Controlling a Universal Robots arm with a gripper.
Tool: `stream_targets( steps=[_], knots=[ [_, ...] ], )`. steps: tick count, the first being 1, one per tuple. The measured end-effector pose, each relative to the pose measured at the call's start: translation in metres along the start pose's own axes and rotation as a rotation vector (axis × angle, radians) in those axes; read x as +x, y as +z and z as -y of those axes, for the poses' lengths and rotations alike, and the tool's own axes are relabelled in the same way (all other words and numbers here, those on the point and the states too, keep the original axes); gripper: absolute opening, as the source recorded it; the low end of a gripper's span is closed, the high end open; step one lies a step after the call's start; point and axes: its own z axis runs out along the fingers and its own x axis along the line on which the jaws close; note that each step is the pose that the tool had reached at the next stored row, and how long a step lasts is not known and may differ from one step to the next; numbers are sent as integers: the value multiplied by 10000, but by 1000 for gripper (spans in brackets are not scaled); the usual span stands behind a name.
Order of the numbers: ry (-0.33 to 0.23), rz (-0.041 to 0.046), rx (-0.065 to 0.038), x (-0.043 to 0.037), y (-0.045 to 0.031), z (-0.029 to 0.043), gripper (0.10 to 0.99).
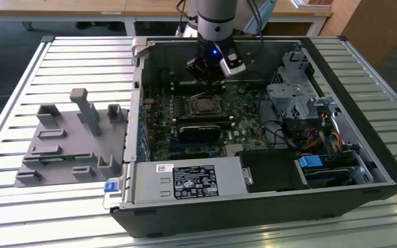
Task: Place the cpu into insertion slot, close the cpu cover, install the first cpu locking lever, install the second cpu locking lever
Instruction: 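Install the first cpu locking lever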
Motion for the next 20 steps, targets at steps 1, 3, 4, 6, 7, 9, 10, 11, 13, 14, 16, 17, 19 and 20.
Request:
stream_targets(
  steps=[1, 3, 4, 6, 7, 9, 10, 11, 13, 14, 16, 17, 19, 20],
  knots=[
    [0, 0, -1, -3, 2, 0, 106],
    [0, 1, -2, -7, 7, -1, 106],
    [0, 2, -3, -8, 11, -1, 106],
    [1, 2, 3, -10, 18, -1, 106],
    [0, 2, 10, -11, 23, -2, 106],
    [-1, 3, 27, -13, 32, -3, 106],
    [-2, 5, 41, -13, 37, -4, 106],
    [-2, 6, 57, -13, 43, -6, 106],
    [-4, 9, 89, -13, 56, -8, 106],
    [-4, 11, 106, -13, 64, -10, 106],
    [-6, 13, 132, -13, 80, -12, 106],
    [-7, 14, 143, -13, 87, -13, 106],
    [-7, 17, 175, -13, 101, -13, 106],
    [-7, 19, 195, -13, 107, -14, 106]
  ],
)
